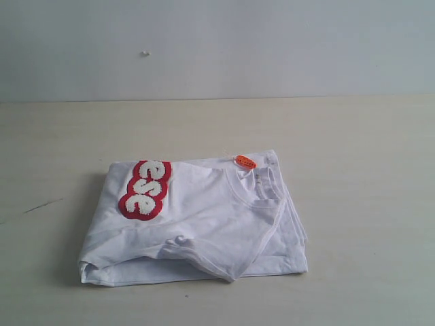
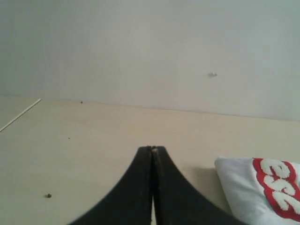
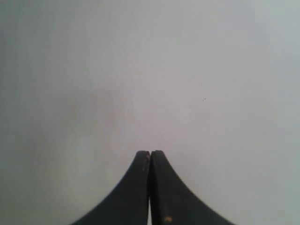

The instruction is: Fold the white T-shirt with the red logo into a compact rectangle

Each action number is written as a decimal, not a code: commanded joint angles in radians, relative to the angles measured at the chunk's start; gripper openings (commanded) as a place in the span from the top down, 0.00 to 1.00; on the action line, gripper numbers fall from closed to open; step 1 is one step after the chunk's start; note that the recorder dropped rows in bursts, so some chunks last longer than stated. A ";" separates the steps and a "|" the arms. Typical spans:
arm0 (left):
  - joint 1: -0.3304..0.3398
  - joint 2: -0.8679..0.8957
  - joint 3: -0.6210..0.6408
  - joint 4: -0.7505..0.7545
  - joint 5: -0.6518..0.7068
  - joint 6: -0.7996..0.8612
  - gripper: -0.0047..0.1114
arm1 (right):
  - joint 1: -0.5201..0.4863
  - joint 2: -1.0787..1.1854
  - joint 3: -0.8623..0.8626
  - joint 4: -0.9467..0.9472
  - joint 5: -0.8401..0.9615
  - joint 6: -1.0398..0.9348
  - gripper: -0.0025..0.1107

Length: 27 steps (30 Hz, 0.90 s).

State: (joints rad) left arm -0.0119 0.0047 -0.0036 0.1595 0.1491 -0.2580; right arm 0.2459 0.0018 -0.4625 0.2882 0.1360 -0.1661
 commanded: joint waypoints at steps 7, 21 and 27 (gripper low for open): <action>0.002 -0.005 0.004 -0.023 0.097 0.106 0.96 | -0.002 -0.002 0.006 -0.003 0.003 -0.001 0.98; 0.002 -0.005 0.004 -0.138 0.215 0.305 0.96 | -0.002 -0.002 0.006 -0.003 0.003 -0.001 0.98; 0.002 -0.005 0.004 -0.145 0.215 0.285 0.96 | -0.002 -0.002 0.006 -0.003 0.003 -0.001 0.98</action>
State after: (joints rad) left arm -0.0119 0.0047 -0.0013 0.0315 0.3666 0.0440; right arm 0.2459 0.0018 -0.4625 0.2882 0.1360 -0.1645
